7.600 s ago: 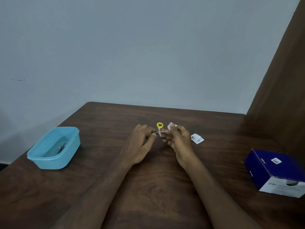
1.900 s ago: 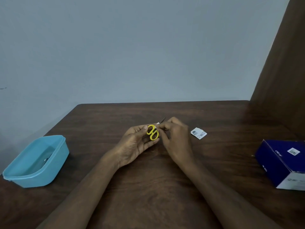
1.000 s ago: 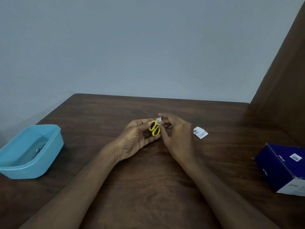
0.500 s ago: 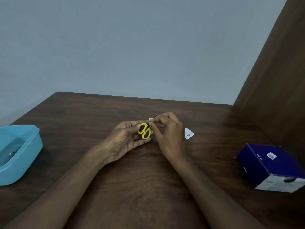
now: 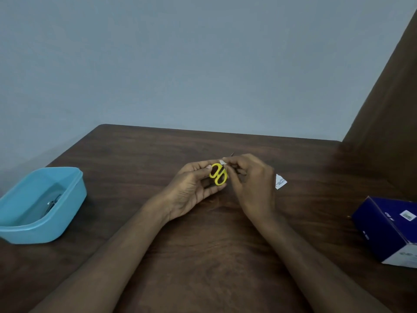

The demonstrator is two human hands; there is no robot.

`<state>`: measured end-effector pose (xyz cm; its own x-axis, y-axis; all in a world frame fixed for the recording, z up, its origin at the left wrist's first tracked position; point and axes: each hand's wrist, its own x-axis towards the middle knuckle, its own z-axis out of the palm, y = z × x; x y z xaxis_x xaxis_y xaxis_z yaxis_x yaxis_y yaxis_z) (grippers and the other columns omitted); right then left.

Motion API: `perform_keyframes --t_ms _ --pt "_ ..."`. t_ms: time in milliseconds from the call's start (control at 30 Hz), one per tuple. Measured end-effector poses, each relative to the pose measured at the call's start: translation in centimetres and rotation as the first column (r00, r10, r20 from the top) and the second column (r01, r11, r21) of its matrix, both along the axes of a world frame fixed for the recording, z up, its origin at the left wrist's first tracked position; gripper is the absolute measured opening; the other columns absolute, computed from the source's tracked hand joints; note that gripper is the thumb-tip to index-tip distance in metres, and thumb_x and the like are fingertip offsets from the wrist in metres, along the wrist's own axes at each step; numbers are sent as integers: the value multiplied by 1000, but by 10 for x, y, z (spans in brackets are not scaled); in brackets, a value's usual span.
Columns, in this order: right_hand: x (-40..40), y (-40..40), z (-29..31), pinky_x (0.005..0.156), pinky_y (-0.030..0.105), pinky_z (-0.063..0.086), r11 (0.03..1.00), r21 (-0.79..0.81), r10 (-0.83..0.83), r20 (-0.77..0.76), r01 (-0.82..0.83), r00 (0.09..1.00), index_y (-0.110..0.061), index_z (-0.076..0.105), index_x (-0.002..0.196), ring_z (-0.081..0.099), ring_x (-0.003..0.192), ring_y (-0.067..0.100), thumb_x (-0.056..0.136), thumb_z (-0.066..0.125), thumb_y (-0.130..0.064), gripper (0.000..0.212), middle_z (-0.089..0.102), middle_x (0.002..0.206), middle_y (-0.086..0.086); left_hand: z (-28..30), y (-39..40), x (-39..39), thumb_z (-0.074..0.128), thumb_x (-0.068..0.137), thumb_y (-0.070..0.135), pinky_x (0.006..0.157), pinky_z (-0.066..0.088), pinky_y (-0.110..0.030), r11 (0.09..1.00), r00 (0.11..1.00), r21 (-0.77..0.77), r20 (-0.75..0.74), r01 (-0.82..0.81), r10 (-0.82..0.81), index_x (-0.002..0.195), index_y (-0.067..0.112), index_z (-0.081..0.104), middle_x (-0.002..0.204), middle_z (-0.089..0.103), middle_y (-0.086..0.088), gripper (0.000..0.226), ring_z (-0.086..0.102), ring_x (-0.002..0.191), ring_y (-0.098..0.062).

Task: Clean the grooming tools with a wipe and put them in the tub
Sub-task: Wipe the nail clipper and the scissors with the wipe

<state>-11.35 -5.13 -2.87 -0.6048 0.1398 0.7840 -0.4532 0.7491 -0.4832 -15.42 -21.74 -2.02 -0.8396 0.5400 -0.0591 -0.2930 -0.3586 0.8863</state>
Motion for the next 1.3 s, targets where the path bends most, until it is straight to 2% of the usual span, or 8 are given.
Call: perform_keyframes --t_ms 133,200,300,667,933,1033,1200,1300 --pt "5 -8 1 76 20 56 993 106 52 -31 -49 998 -10 83 98 70 85 8 85 81 6 21 75 95 0 -2 -1 -4 45 110 6 100 58 -37 1000 1000 11 2 -24 23 136 -1 66 121 69 -17 34 70 106 -20" --pt "6 -7 1 75 22 55 989 140 53 -50 -45 997 -10 83 98 70 83 9 86 82 4 19 74 94 1 -2 -1 -4 46 110 6 99 59 -36 999 1000 28 12 -20 20 133 1 69 121 69 -16 34 70 106 -19" --pt "2 -1 1 74 28 58 1000 20 -9 -42 10 999 -13 82 102 71 81 8 90 83 -3 16 76 93 -2 -1 2 -1 47 108 4 100 59 -37 999 1000 40 25 -5 4 123 3 74 114 73 -16 30 72 103 -20" --pt "7 -13 2 73 31 57 999 -13 52 7 -51 999 -16 81 101 68 81 7 94 77 -5 13 72 96 -4 5 -5 2 48 108 5 101 58 -35 999 1000 26 -9 26 -26 137 0 64 110 76 -11 34 75 100 -16" --pt "9 -16 2 70 27 55 997 -24 71 -2 -71 997 -16 78 95 66 76 4 92 80 -10 7 71 90 -7 4 -5 1 55 103 8 111 52 -40 1000 999 10 -38 27 -26 145 0 59 136 67 -22 42 68 125 -27" --pt "8 -16 3 71 33 60 972 -230 79 81 -58 994 -20 76 92 71 77 7 93 79 -12 9 74 86 -12 5 -6 0 54 105 4 106 56 -39 998 999 44 -14 -34 34 140 0 63 130 69 -20 36 68 118 -26" --pt "-3 -6 -4 82 55 64 778 -628 153 180 -7 972 -20 73 89 78 81 21 92 80 -10 12 80 84 0 6 -5 0 54 105 0 102 59 -41 998 998 26 1 -62 62 137 0 63 130 71 -16 33 72 119 -23" --pt "-4 -3 -3 85 49 66 664 -748 212 191 3 958 -15 73 96 77 80 23 87 84 -2 19 79 86 4 7 -5 1 53 106 0 103 59 -42 998 998 24 5 -63 63 140 -2 60 135 69 -22 35 69 125 -26"
